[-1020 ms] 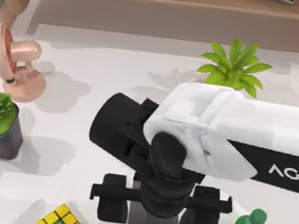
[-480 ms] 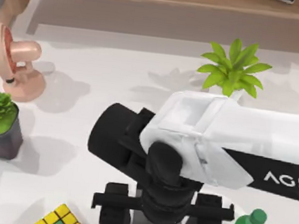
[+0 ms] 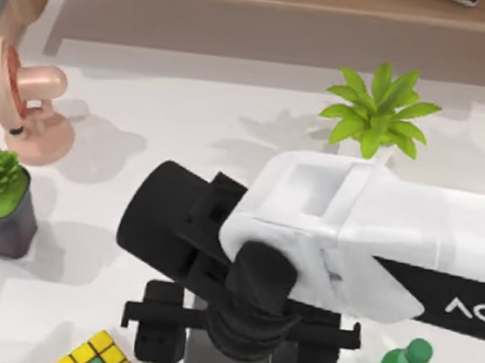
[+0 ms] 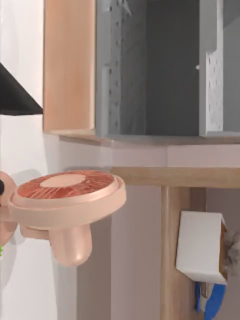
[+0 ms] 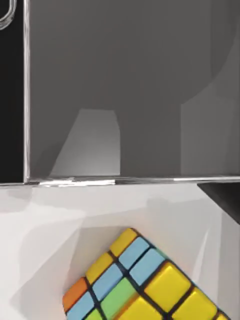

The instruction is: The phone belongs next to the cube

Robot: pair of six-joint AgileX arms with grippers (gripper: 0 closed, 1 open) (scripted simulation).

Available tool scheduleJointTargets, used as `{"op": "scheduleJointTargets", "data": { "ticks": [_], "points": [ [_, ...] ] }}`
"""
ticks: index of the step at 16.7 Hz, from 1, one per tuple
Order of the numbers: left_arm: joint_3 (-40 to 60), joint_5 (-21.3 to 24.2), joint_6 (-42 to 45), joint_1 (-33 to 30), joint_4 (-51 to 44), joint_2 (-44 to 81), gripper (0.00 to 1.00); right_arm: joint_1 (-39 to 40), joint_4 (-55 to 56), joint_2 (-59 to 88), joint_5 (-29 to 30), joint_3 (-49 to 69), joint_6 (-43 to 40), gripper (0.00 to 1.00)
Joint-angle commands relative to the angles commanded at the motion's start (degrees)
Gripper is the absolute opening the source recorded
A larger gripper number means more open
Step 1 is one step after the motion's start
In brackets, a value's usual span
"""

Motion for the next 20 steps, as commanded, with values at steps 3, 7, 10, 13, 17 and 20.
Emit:
{"op": "scheduleJointTargets", "data": {
  "ticks": [3, 7, 10, 13, 17, 20],
  "points": [
    [0.0, 0.0, 0.0, 0.0, 0.0, 0.0, 1.0, 1.27, 2.0, -0.72, 1.23, 0.28, 0.63, 0.0],
    [0.0, 0.0, 0.0, 0.0, 0.0, 0.0, 1.0, 1.77, 4.65, -0.88, 1.21, -0.43, 0.83, 0.0],
    [0.0, 0.0, 0.0, 0.0, 0.0, 0.0, 1.0, 1.08, 6.21, -0.17, -0.04, -1.93, 0.5, 0.0],
    [0.0, 0.0, 0.0, 0.0, 0.0, 0.0, 1.0, -0.29, 7.48, 1.55, -1.81, -4.47, -0.31, 0.0],
    [0.0, 0.0, 0.0, 0.0, 0.0, 0.0, 1.0, -2.12, 8.33, 4.65, -3.79, -7.97, -1.25, 0.0],
    [0.0, 0.0, 0.0, 0.0, 0.0, 0.0, 1.0, -2.74, 8.48, 6.45, -4.2, -9.72, -1.54, 0.0]
  ]
}}
